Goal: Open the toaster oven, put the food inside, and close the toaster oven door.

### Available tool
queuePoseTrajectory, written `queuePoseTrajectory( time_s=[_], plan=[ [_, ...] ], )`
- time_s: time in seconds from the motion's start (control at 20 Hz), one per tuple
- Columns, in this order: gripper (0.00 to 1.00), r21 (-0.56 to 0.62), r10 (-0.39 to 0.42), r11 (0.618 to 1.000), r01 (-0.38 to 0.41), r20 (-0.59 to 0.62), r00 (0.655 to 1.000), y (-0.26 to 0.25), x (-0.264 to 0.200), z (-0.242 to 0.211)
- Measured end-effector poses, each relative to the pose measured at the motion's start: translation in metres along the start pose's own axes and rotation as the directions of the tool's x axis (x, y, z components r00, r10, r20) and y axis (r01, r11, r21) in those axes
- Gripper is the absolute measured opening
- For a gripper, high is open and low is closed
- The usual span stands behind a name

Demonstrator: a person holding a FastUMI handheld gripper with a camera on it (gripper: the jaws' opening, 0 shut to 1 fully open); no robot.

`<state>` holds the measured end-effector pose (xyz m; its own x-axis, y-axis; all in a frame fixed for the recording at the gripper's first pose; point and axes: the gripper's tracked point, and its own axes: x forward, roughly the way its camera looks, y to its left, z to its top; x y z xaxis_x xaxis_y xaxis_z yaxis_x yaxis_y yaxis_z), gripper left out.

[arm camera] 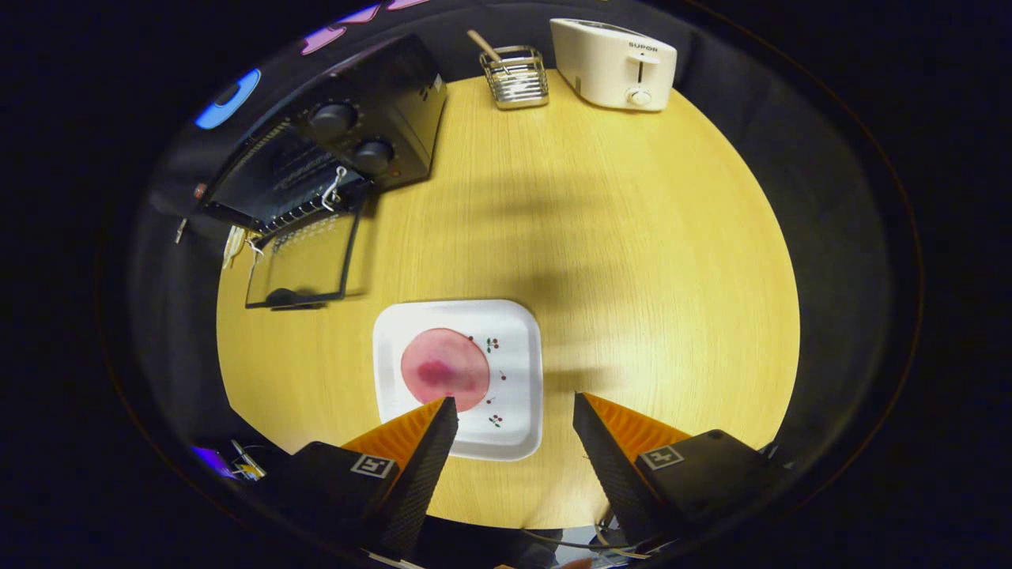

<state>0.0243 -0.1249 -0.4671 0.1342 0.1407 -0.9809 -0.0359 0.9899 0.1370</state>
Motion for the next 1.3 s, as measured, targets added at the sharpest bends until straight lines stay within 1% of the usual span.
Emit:
queuePoseTrajectory(
  time_s=[0.15,0.2,0.25,0.3,0.35,0.4,0.45,0.5,0.6,0.7,0.8,0.95,1.05,1.3],
  plan=[
    [0.96,0.004,-0.011,1.000,0.011,-0.020,1.000,-0.002,0.021,0.002],
    [0.91,0.008,-0.015,1.000,0.015,-0.028,0.999,-0.002,0.025,0.002],
    [0.80,0.004,-0.014,1.000,0.014,-0.036,0.999,-0.002,0.029,0.001],
    [0.72,-0.008,-0.020,1.000,0.020,-0.043,0.999,-0.003,0.034,-0.001],
    [0.57,-0.031,-0.043,0.999,0.041,-0.061,0.997,-0.009,0.038,-0.006],
    [0.40,-0.030,-0.031,0.999,0.029,-0.099,0.995,-0.011,0.033,-0.010],
    [0.22,-0.018,-0.011,1.000,0.010,-0.083,0.997,-0.013,0.046,-0.010],
    [0.16,-0.018,0.015,1.000,-0.016,-0.066,0.998,-0.012,0.041,-0.003],
    [0.05,-0.024,0.076,0.997,-0.078,-0.061,0.995,-0.011,0.038,-0.005],
    [0.05,0.000,0.129,0.992,-0.129,-0.046,0.991,-0.010,0.035,-0.005],
    [0.05,0.068,0.200,0.978,-0.198,-0.022,0.980,-0.006,0.027,-0.004],
    [0.05,0.210,0.301,0.931,-0.300,0.023,0.953,0.001,0.012,-0.005],
    [0.05,0.290,0.338,0.894,-0.341,0.059,0.939,0.004,0.005,-0.005],
    [0.05,0.411,0.384,0.815,-0.410,0.147,0.911,0.010,0.005,-0.005]
  ],
)
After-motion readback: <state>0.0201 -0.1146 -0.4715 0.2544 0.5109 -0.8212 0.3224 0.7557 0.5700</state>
